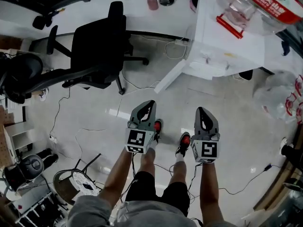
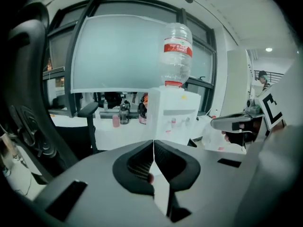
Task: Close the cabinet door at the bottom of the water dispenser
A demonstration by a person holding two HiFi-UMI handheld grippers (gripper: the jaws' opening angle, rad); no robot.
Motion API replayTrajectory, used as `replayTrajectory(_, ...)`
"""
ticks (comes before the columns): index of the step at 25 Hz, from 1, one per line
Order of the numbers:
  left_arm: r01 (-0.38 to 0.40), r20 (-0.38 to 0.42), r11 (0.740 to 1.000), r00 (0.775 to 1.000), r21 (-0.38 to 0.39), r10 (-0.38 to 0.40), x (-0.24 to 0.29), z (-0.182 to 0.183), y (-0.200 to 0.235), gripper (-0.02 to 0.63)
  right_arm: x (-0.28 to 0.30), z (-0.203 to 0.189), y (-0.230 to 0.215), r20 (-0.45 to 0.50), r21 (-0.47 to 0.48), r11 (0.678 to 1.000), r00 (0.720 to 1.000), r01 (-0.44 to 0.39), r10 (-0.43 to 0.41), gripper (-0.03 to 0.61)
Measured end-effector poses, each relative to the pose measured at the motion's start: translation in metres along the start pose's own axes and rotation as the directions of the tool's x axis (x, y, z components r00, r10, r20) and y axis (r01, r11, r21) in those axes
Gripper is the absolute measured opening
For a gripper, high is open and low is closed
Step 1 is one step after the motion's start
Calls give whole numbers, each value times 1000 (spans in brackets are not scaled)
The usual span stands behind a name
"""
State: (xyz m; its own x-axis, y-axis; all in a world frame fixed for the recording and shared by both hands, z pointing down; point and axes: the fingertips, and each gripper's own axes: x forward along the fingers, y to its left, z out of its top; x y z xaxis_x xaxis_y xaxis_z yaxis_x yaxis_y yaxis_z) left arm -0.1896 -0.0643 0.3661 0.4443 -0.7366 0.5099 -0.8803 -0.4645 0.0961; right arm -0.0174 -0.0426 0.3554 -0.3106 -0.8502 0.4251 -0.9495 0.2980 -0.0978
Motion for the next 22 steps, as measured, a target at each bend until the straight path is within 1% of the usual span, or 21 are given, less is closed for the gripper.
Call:
replayTrajectory(5,5,-40,1000,999,-24,-6,42,-53,24,26,47,-49,8,-53,-10,1000,998,-25,24,15)
replayTrajectory(11,38,-79,999,996,4,-38,86,-111,39,26,90,-112,18,-110,-2,998,992,-56,55,15)
replayTrajectory(18,50,-133,999,990,8,-49,125,-181,54,26,127,-187,18,-178,34,998,982,-55,61,15)
replayTrajectory(22,45,-151,999,988,15,-43,143,-214,63,28,143,-217,16,-188,41,998,980,-52,59,15)
